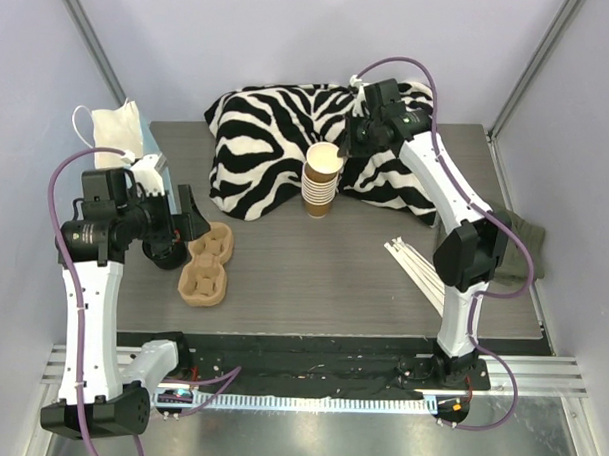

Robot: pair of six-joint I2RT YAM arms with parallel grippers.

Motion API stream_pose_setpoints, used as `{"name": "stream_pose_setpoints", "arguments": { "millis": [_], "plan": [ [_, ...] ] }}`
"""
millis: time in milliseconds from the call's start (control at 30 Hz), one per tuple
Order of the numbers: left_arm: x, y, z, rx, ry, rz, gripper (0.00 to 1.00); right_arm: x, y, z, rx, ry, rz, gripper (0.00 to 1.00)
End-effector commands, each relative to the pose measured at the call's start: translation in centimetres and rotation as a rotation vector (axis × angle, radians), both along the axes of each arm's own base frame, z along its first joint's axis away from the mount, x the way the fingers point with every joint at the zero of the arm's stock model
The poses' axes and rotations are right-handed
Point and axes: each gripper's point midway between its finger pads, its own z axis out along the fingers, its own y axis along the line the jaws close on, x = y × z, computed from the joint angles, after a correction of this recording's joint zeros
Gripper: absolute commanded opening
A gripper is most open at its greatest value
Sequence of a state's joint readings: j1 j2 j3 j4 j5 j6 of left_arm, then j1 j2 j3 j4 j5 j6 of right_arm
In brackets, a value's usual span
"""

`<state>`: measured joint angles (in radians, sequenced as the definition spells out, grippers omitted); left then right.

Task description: Pack the takeout coffee

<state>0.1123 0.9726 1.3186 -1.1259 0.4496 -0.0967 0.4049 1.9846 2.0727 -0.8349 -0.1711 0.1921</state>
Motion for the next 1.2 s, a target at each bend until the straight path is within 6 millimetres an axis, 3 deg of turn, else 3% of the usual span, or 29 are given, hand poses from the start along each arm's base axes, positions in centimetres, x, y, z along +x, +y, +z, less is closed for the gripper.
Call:
{"name": "stream_pose_setpoints", "arguments": {
  "millis": [0,300,333,400,433,467,533,567,633,700,733,800,833,933,1033,1167],
  "plan": [
    [0.6,-0.5,1.0,-0.015,-0.043,-0.029,1.00,-0.6,0.0,8.8,0.098,-0.186,0.018,0.01],
    [0.6,-0.6,1.3,-0.019,-0.042,-0.032,1.00,-3.6,-0.8,17.3,0.154,-0.378,0.078,0.01],
    [0.5,-0.6,1.5,-0.019,-0.047,-0.030,1.00,-4.6,-0.9,18.8,0.169,-0.411,0.104,0.01],
    [0.4,-0.5,1.8,-0.014,-0.064,-0.030,1.00,-5.9,-0.9,19.7,0.185,-0.431,0.142,0.01],
    [0.1,-0.6,1.9,-0.010,-0.083,-0.035,1.00,-7.5,-0.8,21.0,0.211,-0.455,0.182,0.01],
    [0.2,-0.5,2.0,-0.002,-0.105,-0.041,1.00,-8.1,-0.5,19.8,0.210,-0.425,0.211,0.01],
    [0.0,-0.4,1.7,0.024,-0.128,-0.051,1.00,-10.3,-0.3,20.0,0.240,-0.421,0.265,0.01],
    [-0.2,-0.5,1.6,0.029,-0.130,-0.069,1.00,-10.7,-0.1,18.1,0.229,-0.378,0.284,0.01],
    [-0.9,-0.6,0.9,0.054,-0.110,-0.120,1.00,-11.8,-0.1,16.7,0.224,-0.343,0.309,0.01],
    [-1.2,-0.8,0.2,0.050,-0.071,-0.143,1.00,-13.6,0.3,13.9,0.203,-0.286,0.375,0.01],
    [-1.6,-0.7,-0.4,0.058,-0.042,-0.161,1.00,-14.3,0.4,10.8,0.180,-0.220,0.393,0.01],
    [-1.9,-0.7,-1.2,0.066,-0.014,-0.179,0.99,-16.2,0.8,8.9,0.137,-0.218,0.457,0.01],
    [-2.1,-0.6,-1.7,0.073,0.005,-0.187,1.00,-16.8,1.0,5.9,0.107,-0.182,0.476,0.01],
    [-2.4,-0.7,-2.7,0.071,0.053,-0.208,0.99,-17.7,1.8,3.3,0.050,-0.213,0.504,0.01],
    [-2.2,0.0,-3.5,0.101,0.087,-0.193,1.00,-18.7,2.7,-1.2,-0.046,-0.173,0.547,0.01],
    [-2.2,0.7,-4.6,0.137,0.102,-0.179,1.00,-18.6,3.3,-4.9,-0.117,-0.118,0.524,0.01]
  ]
}}
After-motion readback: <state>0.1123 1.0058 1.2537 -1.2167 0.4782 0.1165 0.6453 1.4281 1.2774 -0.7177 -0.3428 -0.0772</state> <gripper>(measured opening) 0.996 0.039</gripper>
